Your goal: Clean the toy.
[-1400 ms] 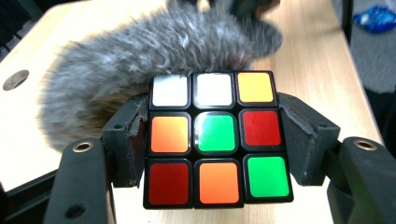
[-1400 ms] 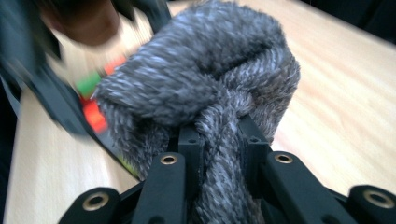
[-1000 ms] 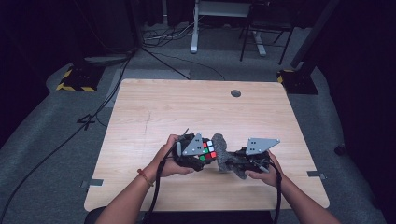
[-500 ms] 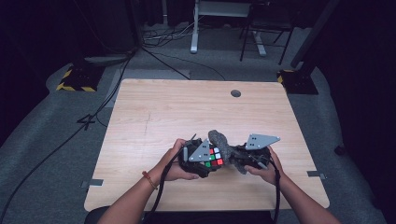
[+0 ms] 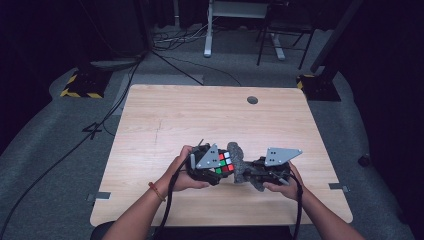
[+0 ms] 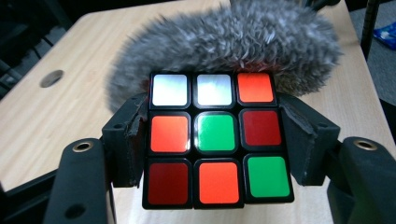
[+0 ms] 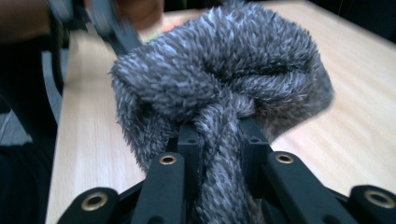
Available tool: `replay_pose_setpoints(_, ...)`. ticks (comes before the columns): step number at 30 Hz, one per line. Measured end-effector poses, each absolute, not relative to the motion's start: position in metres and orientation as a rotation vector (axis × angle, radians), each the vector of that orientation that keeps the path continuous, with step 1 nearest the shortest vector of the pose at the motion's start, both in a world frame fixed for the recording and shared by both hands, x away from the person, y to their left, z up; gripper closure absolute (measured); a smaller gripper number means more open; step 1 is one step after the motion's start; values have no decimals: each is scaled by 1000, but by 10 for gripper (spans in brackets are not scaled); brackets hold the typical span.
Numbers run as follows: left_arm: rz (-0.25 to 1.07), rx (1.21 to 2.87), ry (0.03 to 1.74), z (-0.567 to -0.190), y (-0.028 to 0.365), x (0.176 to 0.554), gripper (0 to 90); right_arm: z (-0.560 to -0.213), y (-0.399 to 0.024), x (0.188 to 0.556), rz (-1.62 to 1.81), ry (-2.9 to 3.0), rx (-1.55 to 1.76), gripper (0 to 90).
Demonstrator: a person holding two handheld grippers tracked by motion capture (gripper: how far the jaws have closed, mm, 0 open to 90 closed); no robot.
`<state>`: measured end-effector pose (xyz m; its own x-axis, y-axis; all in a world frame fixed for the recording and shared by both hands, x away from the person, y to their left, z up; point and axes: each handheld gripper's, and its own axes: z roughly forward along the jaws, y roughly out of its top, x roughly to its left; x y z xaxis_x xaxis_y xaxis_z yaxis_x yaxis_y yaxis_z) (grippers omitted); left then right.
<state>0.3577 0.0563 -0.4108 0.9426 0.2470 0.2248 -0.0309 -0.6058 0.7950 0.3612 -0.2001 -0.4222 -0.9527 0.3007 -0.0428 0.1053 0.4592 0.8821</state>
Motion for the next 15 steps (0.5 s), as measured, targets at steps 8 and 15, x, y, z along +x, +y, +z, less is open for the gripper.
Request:
replay_pose_setpoints(8,403,2219,136,-413,46,353,333,-409,-199,350,1556,2428,303,764)
replay_pose_setpoints(15,398,2292,124,-426,34,356,335,-412,-194,351,1532,2448,294,764)
